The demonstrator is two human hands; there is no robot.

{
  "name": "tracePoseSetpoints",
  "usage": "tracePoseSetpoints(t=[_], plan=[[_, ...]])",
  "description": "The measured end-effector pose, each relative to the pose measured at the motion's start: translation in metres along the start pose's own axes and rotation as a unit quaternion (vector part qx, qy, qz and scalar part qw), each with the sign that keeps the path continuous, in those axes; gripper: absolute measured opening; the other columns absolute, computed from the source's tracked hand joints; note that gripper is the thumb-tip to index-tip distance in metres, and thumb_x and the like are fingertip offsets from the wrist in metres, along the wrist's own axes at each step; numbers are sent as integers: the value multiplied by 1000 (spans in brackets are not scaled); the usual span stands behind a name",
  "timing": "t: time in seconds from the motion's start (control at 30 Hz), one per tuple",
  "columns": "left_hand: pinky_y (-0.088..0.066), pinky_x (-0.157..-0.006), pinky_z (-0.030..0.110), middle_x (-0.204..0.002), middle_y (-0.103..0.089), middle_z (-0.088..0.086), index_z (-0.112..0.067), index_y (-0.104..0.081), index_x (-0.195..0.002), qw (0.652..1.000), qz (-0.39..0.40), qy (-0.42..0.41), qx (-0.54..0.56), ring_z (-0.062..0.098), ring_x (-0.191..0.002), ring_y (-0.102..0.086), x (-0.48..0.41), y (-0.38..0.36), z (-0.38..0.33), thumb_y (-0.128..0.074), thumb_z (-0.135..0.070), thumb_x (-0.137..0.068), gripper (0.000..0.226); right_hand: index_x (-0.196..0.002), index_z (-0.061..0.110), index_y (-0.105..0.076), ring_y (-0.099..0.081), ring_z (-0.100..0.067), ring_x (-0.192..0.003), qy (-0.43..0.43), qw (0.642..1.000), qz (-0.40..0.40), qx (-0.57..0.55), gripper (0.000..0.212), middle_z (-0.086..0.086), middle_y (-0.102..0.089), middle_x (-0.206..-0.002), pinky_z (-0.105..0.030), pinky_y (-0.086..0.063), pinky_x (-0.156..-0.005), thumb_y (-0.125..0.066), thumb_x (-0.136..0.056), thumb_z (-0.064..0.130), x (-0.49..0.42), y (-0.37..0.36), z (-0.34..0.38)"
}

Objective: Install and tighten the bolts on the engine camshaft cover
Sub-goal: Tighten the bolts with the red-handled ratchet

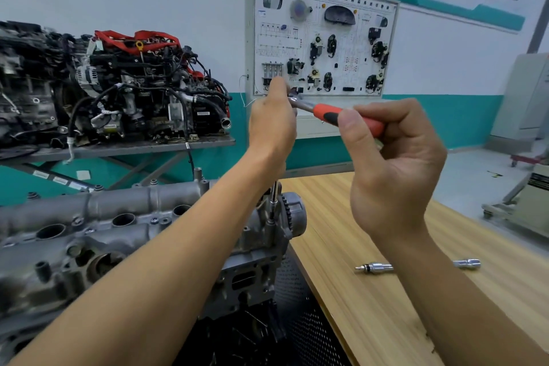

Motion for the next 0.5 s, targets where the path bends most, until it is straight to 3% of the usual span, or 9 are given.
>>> tracePoseSetpoints(t=[0.1,0.17,0.3,0.5], plan=[[-17,-50,34,-60,-27,-1,-23,-33,-63,1000,-10,-19,3,19,-54,-20,7,1,-1,-46,-38,-90,34,-87,23,-63,-46,-27,-66,-55,998,-30,-11,6,-4,-53,-72,-38,-40,-61,-65,-92,19,-7,24,-27],[-17,-48,33,-60,-25,-1,-24,-33,-59,999,-8,-32,5,18,-53,-20,9,1,0,-48,-38,-89,37,-90,23,-65,-48,-24,-67,-86,995,-40,-16,5,-11,-52,-73,-34,-42,-61,-62,-93,21,-1,35,-45],[-15,-47,32,-57,-24,-3,-25,-30,-60,1000,10,-25,-6,17,-50,-18,1,-7,4,-47,-40,-86,35,-92,28,-65,-53,-15,-64,-105,993,-38,-23,5,-2,-56,-71,-25,-44,-58,-61,-95,29,1,37,-63],[-15,-47,28,-60,-24,-2,-23,-29,-69,998,27,47,-21,18,-49,-18,-15,-12,13,-47,-41,-96,37,-99,23,-66,-56,-11,-70,-248,968,-40,-17,10,3,-62,-72,-25,-41,-54,-56,-101,20,-19,31,-105]])
Point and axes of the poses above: each hand's wrist, its own x-axis away from the middle knuckle, its own y-axis out of the back of the hand, z = x × y, the point moved 10 cm from there along -x, towards the middle knuckle
